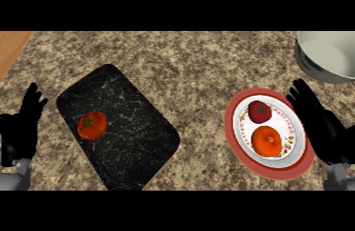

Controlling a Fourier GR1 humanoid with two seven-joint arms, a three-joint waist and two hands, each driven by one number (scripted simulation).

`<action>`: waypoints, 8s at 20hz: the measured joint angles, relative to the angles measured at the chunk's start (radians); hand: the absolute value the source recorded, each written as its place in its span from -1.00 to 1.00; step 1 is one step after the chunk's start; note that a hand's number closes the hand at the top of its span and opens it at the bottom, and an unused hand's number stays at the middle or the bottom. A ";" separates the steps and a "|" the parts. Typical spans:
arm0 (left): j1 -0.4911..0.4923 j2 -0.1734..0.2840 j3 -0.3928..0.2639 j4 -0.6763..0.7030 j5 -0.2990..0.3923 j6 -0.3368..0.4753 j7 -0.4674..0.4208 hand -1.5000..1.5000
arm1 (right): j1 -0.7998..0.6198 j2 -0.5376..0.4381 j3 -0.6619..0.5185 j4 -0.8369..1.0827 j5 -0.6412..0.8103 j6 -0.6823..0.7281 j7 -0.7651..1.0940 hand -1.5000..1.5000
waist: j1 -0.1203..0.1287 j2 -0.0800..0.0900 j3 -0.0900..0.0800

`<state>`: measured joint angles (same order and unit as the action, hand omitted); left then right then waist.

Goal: Pick the squash from the plate and place it in the bowl

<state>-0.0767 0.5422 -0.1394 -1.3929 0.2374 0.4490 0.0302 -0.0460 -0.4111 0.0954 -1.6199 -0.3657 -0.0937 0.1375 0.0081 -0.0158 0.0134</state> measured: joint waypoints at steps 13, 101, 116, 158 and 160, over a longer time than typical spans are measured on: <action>-0.069 -0.167 -0.151 -0.121 0.026 -0.090 -0.025 0.00 | 0.089 -0.024 0.134 -0.065 0.226 0.102 -0.368 -1.00 | -0.037 0.009 -0.012; -0.049 -0.452 0.051 -0.184 -0.263 -0.352 0.073 0.00 | 0.019 0.107 -0.017 0.202 0.821 0.417 -0.368 1.00 | -0.012 0.003 -0.026; -0.082 -0.466 0.046 -0.158 -0.266 -0.366 0.061 0.00 | -0.455 0.354 -0.244 0.427 0.885 -0.006 0.083 1.00 | 0.031 0.023 -0.017; -0.087 -0.471 0.075 -0.142 -0.279 -0.387 0.046 0.00 | -1.178 -0.119 -0.329 1.065 1.365 -0.210 0.354 1.00 | 0.024 0.028 -0.013; -0.089 -0.473 0.071 -0.149 -0.281 -0.386 0.059 0.00 | -1.172 -0.139 -0.334 1.120 1.379 -0.242 0.335 1.00 | 0.027 0.029 -0.013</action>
<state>-0.1656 0.0690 -0.0684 -1.5420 -0.0432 0.0631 0.0892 -1.2178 -0.5500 -0.2383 -0.4996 1.0129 -0.3353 0.4729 0.0349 0.0134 0.0004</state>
